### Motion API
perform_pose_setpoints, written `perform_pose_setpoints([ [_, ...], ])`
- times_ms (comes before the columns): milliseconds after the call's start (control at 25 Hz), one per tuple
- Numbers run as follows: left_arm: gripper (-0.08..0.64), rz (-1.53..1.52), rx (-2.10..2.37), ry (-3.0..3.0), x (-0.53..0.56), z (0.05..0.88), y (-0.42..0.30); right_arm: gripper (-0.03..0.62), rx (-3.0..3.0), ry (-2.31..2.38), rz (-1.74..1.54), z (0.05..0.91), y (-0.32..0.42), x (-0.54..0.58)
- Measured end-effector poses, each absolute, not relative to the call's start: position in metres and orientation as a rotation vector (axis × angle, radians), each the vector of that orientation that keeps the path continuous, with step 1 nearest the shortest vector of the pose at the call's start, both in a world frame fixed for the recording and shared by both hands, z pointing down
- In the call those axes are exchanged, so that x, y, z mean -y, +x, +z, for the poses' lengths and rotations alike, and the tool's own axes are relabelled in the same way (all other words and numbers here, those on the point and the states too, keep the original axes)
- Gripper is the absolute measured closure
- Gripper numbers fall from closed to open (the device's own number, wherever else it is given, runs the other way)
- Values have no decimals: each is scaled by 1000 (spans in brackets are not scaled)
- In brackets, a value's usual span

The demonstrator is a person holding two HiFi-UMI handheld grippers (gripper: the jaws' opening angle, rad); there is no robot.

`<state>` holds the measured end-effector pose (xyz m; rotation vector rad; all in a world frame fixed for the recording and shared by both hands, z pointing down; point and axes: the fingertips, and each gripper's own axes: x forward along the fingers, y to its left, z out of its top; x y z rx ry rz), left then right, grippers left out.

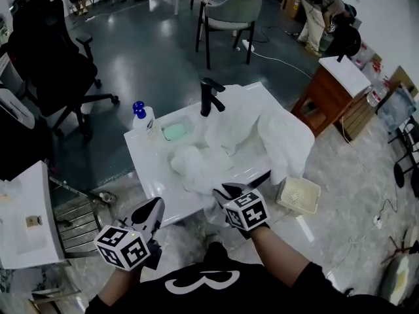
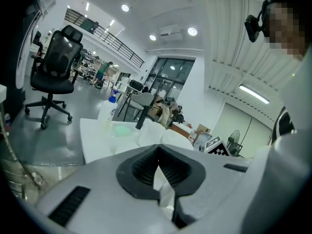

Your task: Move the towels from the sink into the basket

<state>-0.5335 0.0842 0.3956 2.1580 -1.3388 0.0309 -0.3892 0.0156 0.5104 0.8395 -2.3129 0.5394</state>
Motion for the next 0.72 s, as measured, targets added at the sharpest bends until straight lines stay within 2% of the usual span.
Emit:
perform_pose_setpoints([
  [720,554,-1,1206,2336,-158,356,-512,508,2642,1233,328,310,-345,-98],
])
